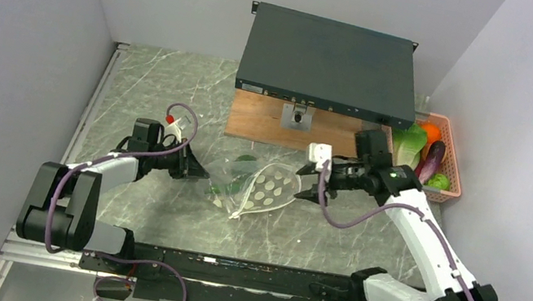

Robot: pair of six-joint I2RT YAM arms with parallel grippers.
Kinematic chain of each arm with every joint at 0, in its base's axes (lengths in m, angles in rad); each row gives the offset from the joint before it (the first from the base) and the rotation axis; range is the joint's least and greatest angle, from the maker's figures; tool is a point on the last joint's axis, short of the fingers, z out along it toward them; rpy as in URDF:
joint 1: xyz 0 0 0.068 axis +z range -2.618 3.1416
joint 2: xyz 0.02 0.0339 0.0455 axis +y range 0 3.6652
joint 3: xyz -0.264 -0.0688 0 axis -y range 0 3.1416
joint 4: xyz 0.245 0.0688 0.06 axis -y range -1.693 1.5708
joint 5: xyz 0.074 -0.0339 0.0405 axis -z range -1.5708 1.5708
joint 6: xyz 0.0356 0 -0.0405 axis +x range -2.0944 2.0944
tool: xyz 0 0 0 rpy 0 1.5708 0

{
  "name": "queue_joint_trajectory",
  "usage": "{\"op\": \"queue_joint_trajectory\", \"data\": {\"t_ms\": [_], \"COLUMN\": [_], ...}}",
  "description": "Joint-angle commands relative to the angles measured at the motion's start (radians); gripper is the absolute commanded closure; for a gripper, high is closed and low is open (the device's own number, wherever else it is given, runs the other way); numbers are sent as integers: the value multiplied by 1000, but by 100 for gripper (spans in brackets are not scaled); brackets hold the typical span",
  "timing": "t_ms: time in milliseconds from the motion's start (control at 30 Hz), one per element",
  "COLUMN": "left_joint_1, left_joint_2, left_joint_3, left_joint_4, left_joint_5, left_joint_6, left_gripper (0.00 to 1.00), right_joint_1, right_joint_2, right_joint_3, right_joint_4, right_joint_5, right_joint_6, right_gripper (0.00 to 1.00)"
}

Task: Open the zip-top bag and remove the fake food
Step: Pick up the fake vegetable from the zipper food storage bag.

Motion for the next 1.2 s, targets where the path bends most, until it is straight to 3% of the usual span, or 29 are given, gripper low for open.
{"op": "queue_joint_trajectory", "data": {"t_ms": [0, 133, 300, 1167], "left_joint_1": [4, 4, 4, -41], "left_joint_2": [18, 22, 34, 148], "left_joint_3": [19, 13, 5, 46], "left_joint_4": [48, 53, 60, 24], "left_joint_5": [43, 47, 54, -2], "left_joint_6": [4, 1, -2, 31], "left_gripper": [100, 100, 100, 100], "right_joint_1": [144, 252, 336, 505], "right_joint_2": [44, 117, 203, 465], "right_joint_3": [-15, -29, -25, -18], "right_joint_4": [118, 213, 332, 487], "right_joint_5": [84, 174, 242, 346], "right_joint_6": [-70, -98, -83, -304], "right_gripper": [45, 61, 71, 73]}}
